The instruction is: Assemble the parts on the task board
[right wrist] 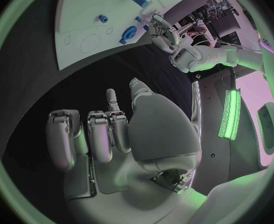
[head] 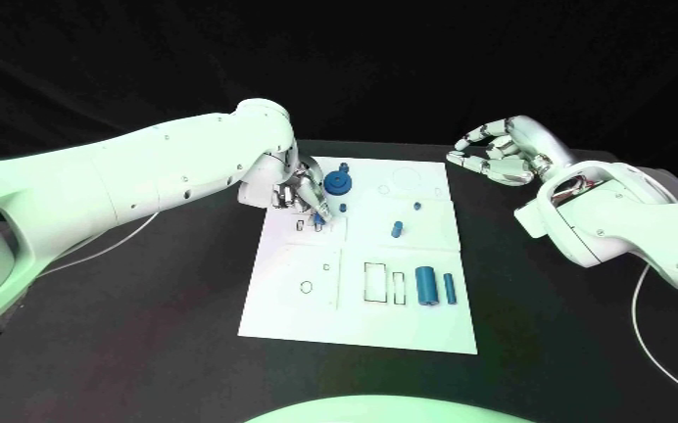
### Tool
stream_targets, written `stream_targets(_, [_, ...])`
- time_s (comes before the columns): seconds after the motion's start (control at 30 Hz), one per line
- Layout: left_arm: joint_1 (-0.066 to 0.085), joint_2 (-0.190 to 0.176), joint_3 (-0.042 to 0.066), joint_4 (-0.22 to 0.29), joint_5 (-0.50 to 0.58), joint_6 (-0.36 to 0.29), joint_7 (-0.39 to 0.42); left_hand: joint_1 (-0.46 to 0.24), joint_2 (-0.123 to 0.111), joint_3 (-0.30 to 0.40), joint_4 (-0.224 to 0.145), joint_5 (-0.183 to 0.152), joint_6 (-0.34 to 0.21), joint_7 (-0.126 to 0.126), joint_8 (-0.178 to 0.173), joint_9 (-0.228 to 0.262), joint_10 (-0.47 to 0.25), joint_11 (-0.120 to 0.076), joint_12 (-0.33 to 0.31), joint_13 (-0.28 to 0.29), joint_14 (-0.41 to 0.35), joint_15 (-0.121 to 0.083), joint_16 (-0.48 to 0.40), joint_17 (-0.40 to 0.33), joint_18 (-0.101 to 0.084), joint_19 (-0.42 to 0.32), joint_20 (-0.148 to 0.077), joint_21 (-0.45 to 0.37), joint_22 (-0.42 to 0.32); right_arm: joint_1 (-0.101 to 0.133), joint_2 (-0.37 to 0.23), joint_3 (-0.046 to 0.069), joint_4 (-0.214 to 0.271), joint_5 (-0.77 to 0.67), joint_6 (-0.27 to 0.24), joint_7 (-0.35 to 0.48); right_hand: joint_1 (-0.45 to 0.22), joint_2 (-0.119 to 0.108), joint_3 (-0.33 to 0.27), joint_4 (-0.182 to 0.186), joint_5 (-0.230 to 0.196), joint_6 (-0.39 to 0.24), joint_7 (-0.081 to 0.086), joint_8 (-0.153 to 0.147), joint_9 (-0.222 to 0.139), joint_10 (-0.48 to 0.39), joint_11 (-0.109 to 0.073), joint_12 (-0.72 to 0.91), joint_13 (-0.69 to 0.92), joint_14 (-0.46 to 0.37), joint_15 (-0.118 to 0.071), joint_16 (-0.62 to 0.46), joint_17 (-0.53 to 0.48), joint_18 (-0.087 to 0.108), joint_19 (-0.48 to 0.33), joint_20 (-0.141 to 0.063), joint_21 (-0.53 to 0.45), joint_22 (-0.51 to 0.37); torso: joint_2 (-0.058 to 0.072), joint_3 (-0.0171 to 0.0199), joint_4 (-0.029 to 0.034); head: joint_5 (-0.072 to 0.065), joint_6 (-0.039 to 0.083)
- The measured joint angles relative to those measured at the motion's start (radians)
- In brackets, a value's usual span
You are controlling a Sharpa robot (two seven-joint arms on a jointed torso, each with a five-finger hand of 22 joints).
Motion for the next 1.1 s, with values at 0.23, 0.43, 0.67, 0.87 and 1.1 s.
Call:
stream_targets(0.23, [-0.001, -0.003, -0.002, 0.001, -0.003, 0.005, -0.001, -0.005, 0.005, -0.004, -0.004, -0.006, 0.004, -0.001, 0.0, 0.0, 0.007, 0.0, 0.002, 0.007, 0.0, 0.0, 0.004, 0.0, 0.0, 0.0, 0.0, 0.0, 0.002, -0.001, 0.0, 0.0, 0.0, 0.0, 0.0, 0.0, 0.0, 0.0, 0.0, 0.0, 0.0, 0.0, 0.0, 0.0, 0.0, 0.0, 0.0, 0.0, 0.0, 0.0, 0.0, 0.0, 0.0, 0.0, 0.0, 0.0, 0.0, 0.0, 0.0, 0.0, 0.0001, 0.002, -0.002])
stream_targets(0.43, [-0.003, -0.005, -0.007, 0.003, -0.005, 0.007, -0.002, -0.013, 0.01, -0.008, -0.008, -0.012, 0.007, 0.002, -0.005, -0.001, 0.007, 0.0, 0.007, 0.012, 0.0, 0.0, 0.004, 0.0, 0.0, 0.0, 0.0, 0.0, 0.003, -0.001, 0.0, 0.0, 0.0, 0.0, 0.0, 0.0, 0.0, 0.0, 0.0, 0.0, 0.0, 0.0, 0.0, 0.0, 0.0, 0.0, 0.0, 0.0, 0.0, 0.0, 0.0, 0.0, 0.0, 0.0, 0.0, 0.0, 0.0, 0.0, 0.0, 0.0001, 0.0001, 0.002, -0.004])
stream_targets(0.67, [-0.002, -0.01, -0.023, 0.012, -0.007, 0.005, -0.002, -0.022, 0.015, 0.017, -0.033, -0.023, 0.011, -0.001, -0.009, -0.004, 0.011, -0.004, 0.013, 0.021, 0.0, 0.0, 0.004, 0.0, 0.0, 0.0, 0.0, 0.0, 0.005, -0.002, 0.001, 0.0, -0.001, 0.0, 0.0, 0.0, 0.0, 0.0, 0.0, 0.0, 0.0, 0.0, 0.0, 0.0, 0.0, 0.0, 0.0, 0.0, 0.0, 0.0, 0.0, 0.0, 0.0, 0.0, 0.0, 0.0, 0.0, 0.0, 0.001, 0.0003, 0.0, 0.003, -0.005])
stream_targets(0.87, [0.0, -0.012, -0.028, 0.017, -0.008, -0.002, 0.0, -0.029, 0.021, 0.016, -0.034, -0.024, 0.013, 0.0, -0.009, -0.004, 0.014, 0.0, 0.013, 0.026, 0.0, 0.0, 0.004, 0.0, 0.0, 0.0, 0.0, 0.0, 0.007, -0.002, 0.001, 0.0, -0.001, 0.0, 0.0, 0.0, 0.0, 0.0, 0.0, 0.0, 0.0, 0.0, 0.0, 0.0, 0.001, 0.0, 0.0, 0.0, 0.0, 0.0, 0.0, 0.0, 0.0, 0.0, 0.0, 0.0, 0.0, 0.0, 0.001, 0.0005, -0.0004, 0.004, -0.004])
stream_targets(1.1, [0.0, -0.015, -0.03, 0.022, -0.011, -0.01, 0.0, -0.031, 0.024, 0.016, -0.034, -0.026, 0.013, 0.0, -0.014, -0.004, 0.014, 0.0, 0.013, 0.026, 0.0, 0.0, 0.004, 0.0, 0.0, 0.0, 0.0, 0.004, 0.008, -0.002, 0.001, 0.0, -0.001, 0.0, 0.001, 0.001, 0.0, 0.0, 0.0, 0.0, 0.0, 0.0, 0.0, 0.0, 0.001, 0.0, 0.0, 0.0, 0.0, 0.0, 0.0, 0.0, 0.0, 0.0, 0.0, 0.0, 0.0, 0.0, 0.001, 0.0006, -0.0003, 0.003, -0.008])
